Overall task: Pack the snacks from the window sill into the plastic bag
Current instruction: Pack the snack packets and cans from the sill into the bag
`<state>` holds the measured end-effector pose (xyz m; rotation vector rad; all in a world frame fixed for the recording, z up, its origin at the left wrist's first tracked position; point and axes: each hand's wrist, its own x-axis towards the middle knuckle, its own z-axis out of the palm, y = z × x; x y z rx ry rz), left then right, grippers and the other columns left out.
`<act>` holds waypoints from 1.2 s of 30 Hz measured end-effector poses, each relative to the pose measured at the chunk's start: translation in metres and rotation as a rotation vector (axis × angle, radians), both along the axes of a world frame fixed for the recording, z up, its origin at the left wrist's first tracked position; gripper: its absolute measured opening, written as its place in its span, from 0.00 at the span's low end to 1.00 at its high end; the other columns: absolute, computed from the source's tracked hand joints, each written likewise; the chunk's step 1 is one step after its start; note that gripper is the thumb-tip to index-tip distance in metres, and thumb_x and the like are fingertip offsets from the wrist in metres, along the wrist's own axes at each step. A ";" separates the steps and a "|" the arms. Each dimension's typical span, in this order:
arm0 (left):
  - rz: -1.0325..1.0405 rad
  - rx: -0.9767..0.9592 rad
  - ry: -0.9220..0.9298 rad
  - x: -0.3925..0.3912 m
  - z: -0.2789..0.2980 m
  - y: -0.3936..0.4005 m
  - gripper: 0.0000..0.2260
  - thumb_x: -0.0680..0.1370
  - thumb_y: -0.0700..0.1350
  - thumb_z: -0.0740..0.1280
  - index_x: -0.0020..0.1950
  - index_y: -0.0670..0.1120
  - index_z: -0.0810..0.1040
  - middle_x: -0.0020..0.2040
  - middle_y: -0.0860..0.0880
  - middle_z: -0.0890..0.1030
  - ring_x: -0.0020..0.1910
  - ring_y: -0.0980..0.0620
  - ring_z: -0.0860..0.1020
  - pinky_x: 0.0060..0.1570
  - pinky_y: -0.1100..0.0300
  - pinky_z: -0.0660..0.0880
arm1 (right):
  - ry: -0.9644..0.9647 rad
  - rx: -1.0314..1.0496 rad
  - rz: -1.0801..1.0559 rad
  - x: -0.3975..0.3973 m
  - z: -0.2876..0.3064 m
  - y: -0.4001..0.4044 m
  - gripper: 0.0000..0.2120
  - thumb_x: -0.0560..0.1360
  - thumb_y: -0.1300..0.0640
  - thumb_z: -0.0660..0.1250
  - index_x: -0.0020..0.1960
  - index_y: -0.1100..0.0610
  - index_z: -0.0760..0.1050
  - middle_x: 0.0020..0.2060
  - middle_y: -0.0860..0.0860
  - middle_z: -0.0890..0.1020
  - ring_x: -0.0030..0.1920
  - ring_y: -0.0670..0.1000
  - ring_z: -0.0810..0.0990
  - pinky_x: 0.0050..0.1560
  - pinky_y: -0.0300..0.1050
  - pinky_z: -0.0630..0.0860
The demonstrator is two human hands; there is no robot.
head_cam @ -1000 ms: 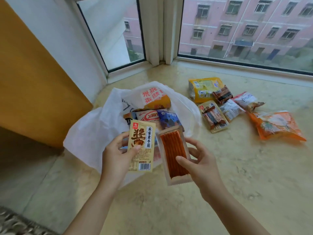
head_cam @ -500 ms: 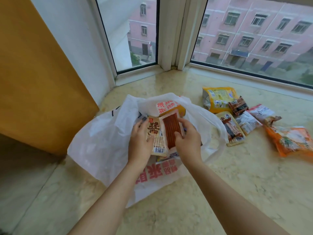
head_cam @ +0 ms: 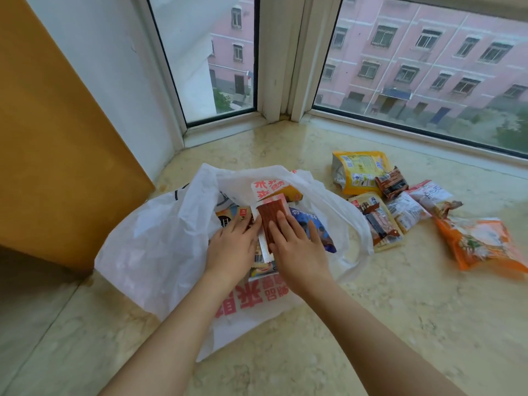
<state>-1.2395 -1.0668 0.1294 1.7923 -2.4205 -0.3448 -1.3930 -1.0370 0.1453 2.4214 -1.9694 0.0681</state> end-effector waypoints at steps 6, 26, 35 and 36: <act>0.064 -0.208 0.061 -0.020 0.036 0.019 0.21 0.78 0.50 0.53 0.67 0.49 0.76 0.66 0.48 0.76 0.67 0.48 0.73 0.54 0.51 0.76 | -0.116 -0.057 0.038 -0.016 0.027 0.026 0.24 0.76 0.51 0.54 0.68 0.59 0.72 0.69 0.58 0.72 0.68 0.59 0.71 0.66 0.60 0.70; -0.201 -0.269 0.102 -0.282 0.048 0.027 0.18 0.77 0.52 0.58 0.63 0.50 0.79 0.59 0.49 0.81 0.64 0.49 0.75 0.52 0.54 0.76 | -0.098 -0.248 -0.148 -0.294 0.044 0.081 0.23 0.77 0.48 0.56 0.65 0.60 0.75 0.67 0.60 0.74 0.67 0.58 0.70 0.65 0.55 0.66; 0.016 0.069 -0.032 -0.294 0.005 -0.009 0.29 0.79 0.62 0.55 0.78 0.53 0.53 0.78 0.49 0.54 0.77 0.48 0.53 0.70 0.52 0.59 | -0.094 -0.075 -0.134 -0.316 0.001 0.028 0.24 0.76 0.48 0.55 0.66 0.59 0.73 0.68 0.59 0.72 0.67 0.59 0.72 0.62 0.57 0.72; 0.050 0.104 -0.038 -0.293 0.001 -0.012 0.31 0.79 0.63 0.55 0.78 0.54 0.51 0.79 0.48 0.52 0.76 0.47 0.52 0.70 0.51 0.59 | -0.082 -0.058 -0.119 -0.317 -0.003 0.020 0.24 0.75 0.49 0.58 0.67 0.59 0.73 0.69 0.59 0.72 0.67 0.60 0.72 0.62 0.58 0.72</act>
